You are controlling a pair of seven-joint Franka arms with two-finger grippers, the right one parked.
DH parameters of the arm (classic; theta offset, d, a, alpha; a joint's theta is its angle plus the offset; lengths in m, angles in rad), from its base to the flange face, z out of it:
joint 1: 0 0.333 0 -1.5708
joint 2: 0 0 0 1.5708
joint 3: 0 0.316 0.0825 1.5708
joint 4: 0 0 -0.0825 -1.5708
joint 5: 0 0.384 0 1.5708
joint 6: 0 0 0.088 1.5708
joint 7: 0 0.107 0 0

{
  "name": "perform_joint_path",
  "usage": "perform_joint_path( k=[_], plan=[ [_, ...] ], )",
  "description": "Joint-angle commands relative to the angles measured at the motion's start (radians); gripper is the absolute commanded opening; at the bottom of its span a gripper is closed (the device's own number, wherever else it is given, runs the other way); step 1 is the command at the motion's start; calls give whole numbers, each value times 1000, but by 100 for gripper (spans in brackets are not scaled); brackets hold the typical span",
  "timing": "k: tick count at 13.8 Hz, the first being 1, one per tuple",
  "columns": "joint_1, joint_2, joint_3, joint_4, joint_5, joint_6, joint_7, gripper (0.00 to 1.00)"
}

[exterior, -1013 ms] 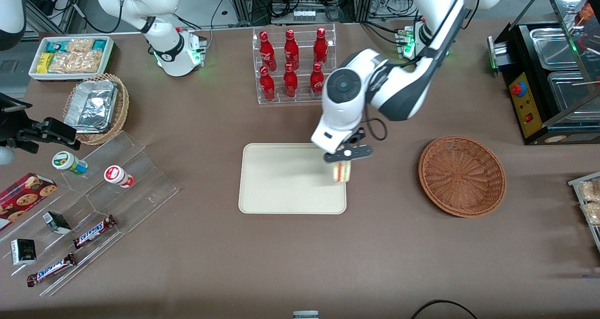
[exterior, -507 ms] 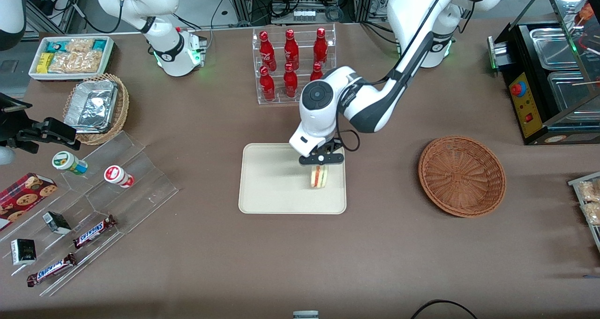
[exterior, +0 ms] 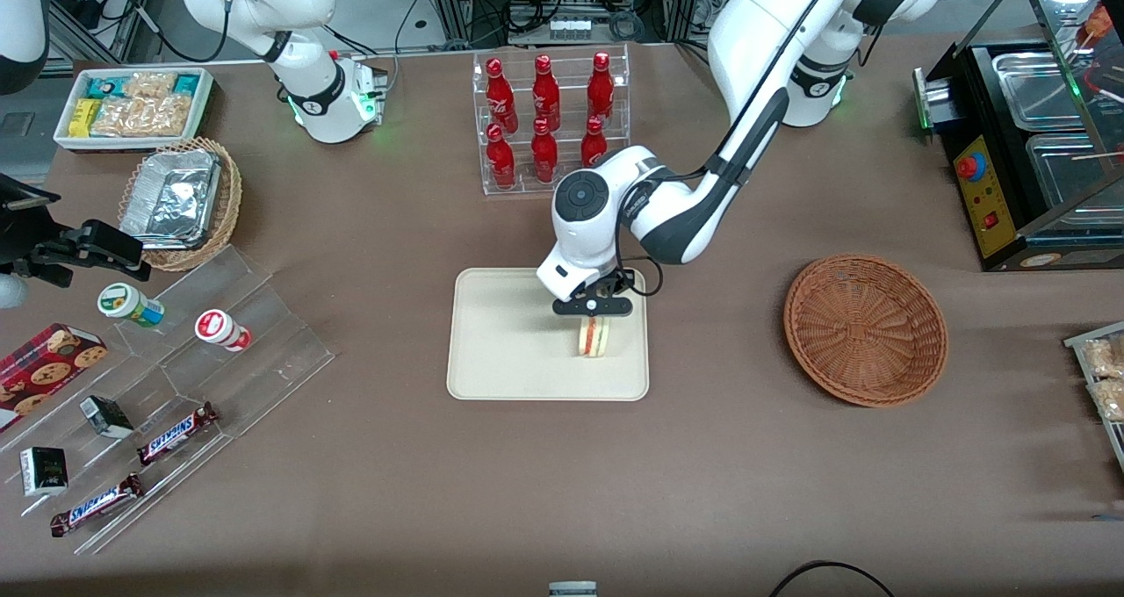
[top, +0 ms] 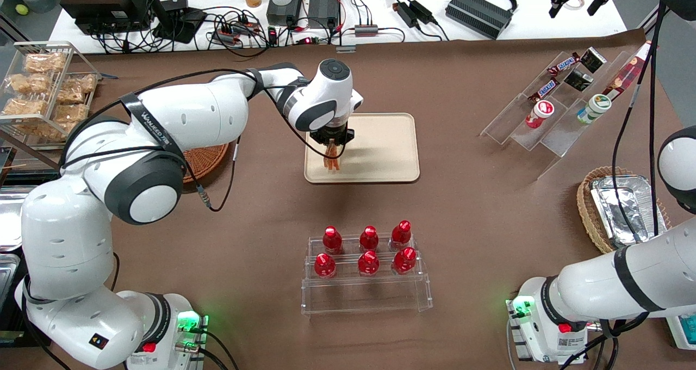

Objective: Place sandwich from basket to tray
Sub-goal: 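Lower the sandwich onto the tray and open the left gripper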

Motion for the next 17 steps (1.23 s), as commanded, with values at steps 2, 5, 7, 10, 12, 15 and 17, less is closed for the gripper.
perform_joint_path(
  k=[2, 5, 7, 10, 12, 15, 17],
  plan=[
    [-10, 24, 10, 29, 22, 3, -17, 46],
    [-10, 22, 10, 29, 24, 3, -16, 98],
    [-9, 18, 10, 34, 22, 0, -19, 100],
    [0, -17, 10, 37, 22, -3, -66, 100],
    [5, -60, 11, 35, 22, -12, -101, 100],
    [8, -154, 30, 37, 16, -69, -199, 100],
    [8, -203, 50, 37, 13, -104, -241, 100]
  ],
)
